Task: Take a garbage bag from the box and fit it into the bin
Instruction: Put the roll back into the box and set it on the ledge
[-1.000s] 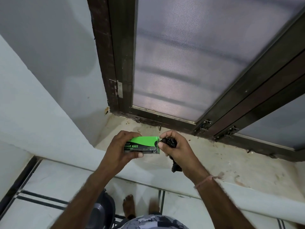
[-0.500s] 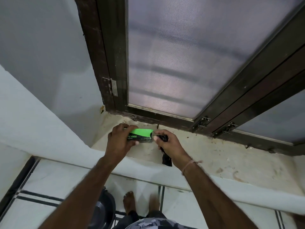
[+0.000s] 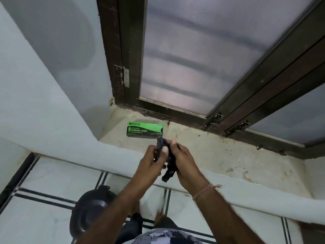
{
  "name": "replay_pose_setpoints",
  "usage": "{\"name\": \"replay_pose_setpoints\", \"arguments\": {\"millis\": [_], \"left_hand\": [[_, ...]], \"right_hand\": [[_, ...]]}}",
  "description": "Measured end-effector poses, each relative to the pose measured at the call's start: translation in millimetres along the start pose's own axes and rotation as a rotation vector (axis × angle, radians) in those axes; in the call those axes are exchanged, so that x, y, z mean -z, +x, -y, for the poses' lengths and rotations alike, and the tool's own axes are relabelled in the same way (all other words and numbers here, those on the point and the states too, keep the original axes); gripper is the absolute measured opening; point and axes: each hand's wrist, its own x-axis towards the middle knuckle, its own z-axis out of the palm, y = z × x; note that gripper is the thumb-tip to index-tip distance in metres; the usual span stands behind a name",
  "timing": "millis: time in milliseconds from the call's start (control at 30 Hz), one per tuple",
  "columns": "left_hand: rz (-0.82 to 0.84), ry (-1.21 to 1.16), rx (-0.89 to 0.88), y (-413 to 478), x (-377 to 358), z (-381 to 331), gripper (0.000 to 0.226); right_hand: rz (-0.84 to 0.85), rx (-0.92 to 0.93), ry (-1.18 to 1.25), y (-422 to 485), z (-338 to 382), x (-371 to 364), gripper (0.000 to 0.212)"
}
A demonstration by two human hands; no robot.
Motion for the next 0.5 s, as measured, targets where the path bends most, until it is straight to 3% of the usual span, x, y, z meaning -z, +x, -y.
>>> {"name": "replay_pose_setpoints", "arguments": {"millis": [67, 200, 367, 500], "left_hand": [[-0.022, -0.11, 0.052, -15, -6, 2, 0.045], [-0.165, -0.24, -0.014, -35, -3, 11, 0.028], [-0.359, -0.391, 0.02, -75, 7, 45, 0.029], [-0.519, -0.539, 0.065, -117, 10, 76, 0.031]], "right_hand": [[0.034, -0.031, -0.005, -12, -2, -6, 0.045], [0.138, 0.005, -0.006, -36, -10, -9, 0.047], [0.258, 0.007, -0.049, -78, -36, 9, 0.028], [0.29, -0.049, -0.17, -119, -66, 33, 0.025]]}}
